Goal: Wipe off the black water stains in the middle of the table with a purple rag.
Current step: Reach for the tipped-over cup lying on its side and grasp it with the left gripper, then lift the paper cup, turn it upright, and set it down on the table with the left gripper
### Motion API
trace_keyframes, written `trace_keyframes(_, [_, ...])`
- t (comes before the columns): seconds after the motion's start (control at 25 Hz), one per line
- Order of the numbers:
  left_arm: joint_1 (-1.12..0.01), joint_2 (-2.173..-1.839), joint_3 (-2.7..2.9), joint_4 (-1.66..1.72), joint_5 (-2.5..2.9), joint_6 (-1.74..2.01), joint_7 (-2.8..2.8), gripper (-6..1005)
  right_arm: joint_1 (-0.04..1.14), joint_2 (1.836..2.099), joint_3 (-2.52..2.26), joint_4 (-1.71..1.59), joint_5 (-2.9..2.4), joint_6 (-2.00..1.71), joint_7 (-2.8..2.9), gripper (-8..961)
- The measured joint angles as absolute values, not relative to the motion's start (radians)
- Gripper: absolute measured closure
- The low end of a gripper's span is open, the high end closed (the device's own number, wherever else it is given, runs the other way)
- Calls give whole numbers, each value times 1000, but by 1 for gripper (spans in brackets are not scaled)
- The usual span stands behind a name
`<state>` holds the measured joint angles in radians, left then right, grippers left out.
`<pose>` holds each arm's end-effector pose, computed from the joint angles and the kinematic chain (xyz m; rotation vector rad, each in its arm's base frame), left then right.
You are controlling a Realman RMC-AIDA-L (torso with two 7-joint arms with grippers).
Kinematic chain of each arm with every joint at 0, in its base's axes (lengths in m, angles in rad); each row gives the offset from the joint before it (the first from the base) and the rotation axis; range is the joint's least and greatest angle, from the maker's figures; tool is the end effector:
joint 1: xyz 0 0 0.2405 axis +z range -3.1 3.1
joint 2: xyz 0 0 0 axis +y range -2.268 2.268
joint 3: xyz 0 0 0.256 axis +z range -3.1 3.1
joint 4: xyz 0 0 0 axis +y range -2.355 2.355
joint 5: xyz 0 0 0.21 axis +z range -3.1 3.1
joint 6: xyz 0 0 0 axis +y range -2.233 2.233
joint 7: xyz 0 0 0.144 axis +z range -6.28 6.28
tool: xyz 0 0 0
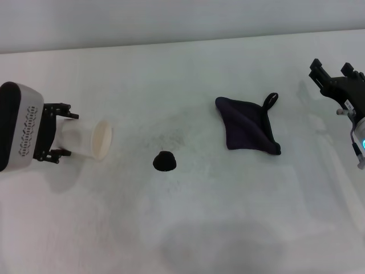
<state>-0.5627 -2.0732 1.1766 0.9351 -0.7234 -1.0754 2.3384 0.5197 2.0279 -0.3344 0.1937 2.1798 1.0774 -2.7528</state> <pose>-0.2639 0.3876 -0.0106 -2.6087 0.8854 0.5746 0.3645 0.3284 -0.0148 -1.4657 0.9426 0.7179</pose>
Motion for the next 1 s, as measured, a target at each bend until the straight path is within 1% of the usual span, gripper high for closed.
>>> trace_keyframes(0.16, [-563,-2074,1178,931,-728,-1056,2339,254,520,2028,-334,194,2179,1080,-2732,110])
trace_keyframes(0.44, [-553,-2075,1164,926,-844,-1036,2371,298,515,2028,-334,191,2178,1081,-2728,110])
trace_keyframes(0.6, [-544,-2073,1105,920,-983,-1035,2376,323,512,2028,-334,185,2177,1081,-2728,110])
trace_keyframes(0.8, [-530,-2072,1033,832,-1204,-1031,2452,335,513,2027,-334,181,2174,1079,-2727,110])
trace_keyframes(0.96, [-499,-2073,1023,777,-1384,-1027,2536,337,513,2026,-336,181,2173,1078,-2727,110])
trace_keyframes(1.0, [-476,-2073,1022,741,-1511,-1029,2565,336,512,2026,-337,181,2172,1078,-2727,110])
